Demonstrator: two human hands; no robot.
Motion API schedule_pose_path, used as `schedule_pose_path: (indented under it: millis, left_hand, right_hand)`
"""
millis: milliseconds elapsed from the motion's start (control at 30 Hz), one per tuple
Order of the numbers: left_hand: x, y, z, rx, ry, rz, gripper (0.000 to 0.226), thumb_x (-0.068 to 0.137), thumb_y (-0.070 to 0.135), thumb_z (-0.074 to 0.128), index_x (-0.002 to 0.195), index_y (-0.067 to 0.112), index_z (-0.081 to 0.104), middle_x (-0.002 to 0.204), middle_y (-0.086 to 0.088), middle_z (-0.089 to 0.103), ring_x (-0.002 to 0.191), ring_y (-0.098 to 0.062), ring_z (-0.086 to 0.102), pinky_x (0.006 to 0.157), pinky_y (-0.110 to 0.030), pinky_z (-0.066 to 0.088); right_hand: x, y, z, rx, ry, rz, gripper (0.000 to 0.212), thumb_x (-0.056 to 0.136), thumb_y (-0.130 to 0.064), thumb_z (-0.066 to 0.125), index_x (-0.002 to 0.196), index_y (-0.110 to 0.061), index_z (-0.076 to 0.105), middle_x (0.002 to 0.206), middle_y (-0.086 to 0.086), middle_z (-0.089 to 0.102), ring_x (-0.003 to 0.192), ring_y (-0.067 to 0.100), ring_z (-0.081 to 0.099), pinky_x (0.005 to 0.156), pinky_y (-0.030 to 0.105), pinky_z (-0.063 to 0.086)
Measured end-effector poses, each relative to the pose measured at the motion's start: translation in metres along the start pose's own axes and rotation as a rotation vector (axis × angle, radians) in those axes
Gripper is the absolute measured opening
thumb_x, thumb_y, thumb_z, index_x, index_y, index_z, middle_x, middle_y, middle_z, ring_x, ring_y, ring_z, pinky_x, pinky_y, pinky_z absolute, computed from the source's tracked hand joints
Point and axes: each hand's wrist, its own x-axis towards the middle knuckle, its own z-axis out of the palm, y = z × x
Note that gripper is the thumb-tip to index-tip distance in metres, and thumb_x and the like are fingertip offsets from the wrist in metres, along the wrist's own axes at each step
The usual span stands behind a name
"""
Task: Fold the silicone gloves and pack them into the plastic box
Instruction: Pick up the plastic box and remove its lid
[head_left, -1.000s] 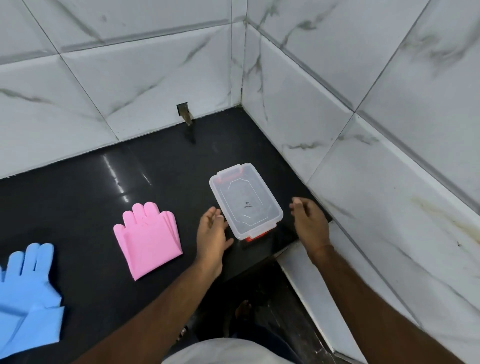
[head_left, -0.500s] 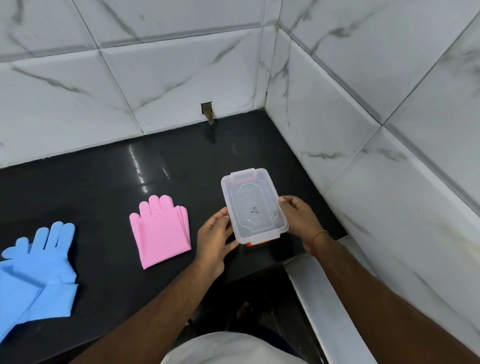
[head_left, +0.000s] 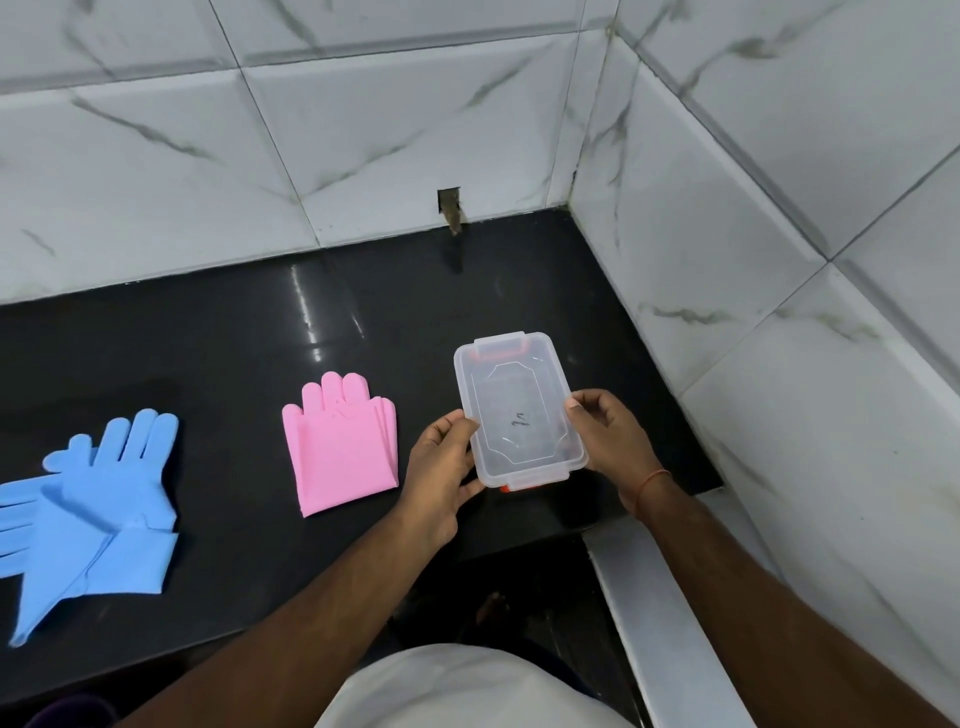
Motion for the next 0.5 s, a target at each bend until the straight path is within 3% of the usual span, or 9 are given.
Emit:
schedule_pose_path:
  millis: [167,500]
  left_hand:
    - [0.0009,0.0023,-0.0005,-0.003,-0.001,-0.043,0.029,0.107,0.030,0.070,0.136,0.024,0.068,0.121,0.001,0.085,0.110,-0.020,0.083,0.085,-0.042,0.066]
    - [0.0034,0.0015,-0.0080,-0.011,-0.003,-0.092,0.039,0.104,0.031,0.075,0.140,0.021,0.064,0.124,-0.001,0.084,0.112,-0.023,0.083,0.090,-0.050,0.067]
  right_hand:
    - [-0.0004,0.0001,0.0000,0.009,-0.016,-0.011,0.004,0.103,-0.037,0.067,0.106,-0.040,0.066,0.111,-0.015,0.073,0.105,0.011,0.072,0.087,0.031,0.062]
    - [-0.0033,-0.0020,-0.0022,-0.024,-0.035,-0.020,0.011,0.100,-0.041,0.071,0.107,-0.043,0.063,0.100,-0.024,0.075,0.095,0.003,0.074,0.076,0.018,0.057]
